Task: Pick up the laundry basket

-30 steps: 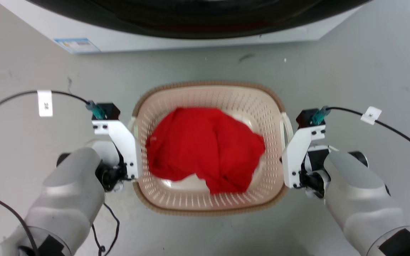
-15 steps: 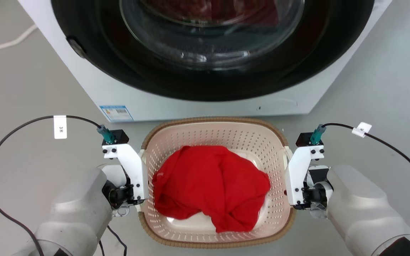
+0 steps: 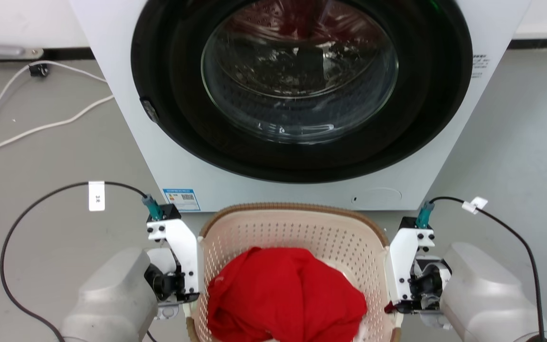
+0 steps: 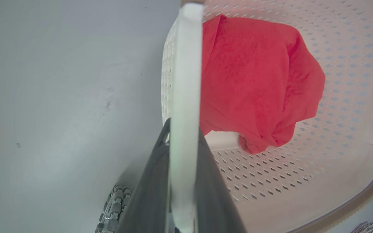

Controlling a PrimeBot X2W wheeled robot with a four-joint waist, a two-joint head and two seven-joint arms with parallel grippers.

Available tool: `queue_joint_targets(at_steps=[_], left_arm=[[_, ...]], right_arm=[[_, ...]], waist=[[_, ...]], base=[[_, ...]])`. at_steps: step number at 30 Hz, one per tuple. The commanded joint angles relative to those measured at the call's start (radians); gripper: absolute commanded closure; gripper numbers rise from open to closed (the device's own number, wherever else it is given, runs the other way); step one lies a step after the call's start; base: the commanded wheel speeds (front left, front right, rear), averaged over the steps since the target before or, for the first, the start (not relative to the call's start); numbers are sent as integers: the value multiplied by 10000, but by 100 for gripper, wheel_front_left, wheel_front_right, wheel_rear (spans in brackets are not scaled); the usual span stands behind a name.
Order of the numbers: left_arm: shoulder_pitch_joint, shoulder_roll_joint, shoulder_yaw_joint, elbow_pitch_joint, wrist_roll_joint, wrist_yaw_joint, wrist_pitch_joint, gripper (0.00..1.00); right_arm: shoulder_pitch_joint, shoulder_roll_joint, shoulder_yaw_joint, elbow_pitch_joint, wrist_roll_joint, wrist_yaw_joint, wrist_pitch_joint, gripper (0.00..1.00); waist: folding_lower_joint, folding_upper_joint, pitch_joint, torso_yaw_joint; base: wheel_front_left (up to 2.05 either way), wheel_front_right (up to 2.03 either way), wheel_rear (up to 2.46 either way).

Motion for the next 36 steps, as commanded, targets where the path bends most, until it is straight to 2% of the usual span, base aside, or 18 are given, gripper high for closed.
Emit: queue_joint_targets(at_steps=[1,14,36], left_arm=[[96,-592,29,-269,-206,-157,20,100],[653,-793,-158,13,-427,-157,348,100],[638,-901,-262,106,-578,-158,289,100]], right_arm=[[54,503,-28,-193,242,140,71,100],[460,509,238,-64,571,140,540,100],[238,515,694,-34,769,140,518,100]], waist=[[2,0,-193,56],[2,0,-889,203],[2,0,-877,229]], base=[[0,0,0],[0,0,0],[0,0,0]])
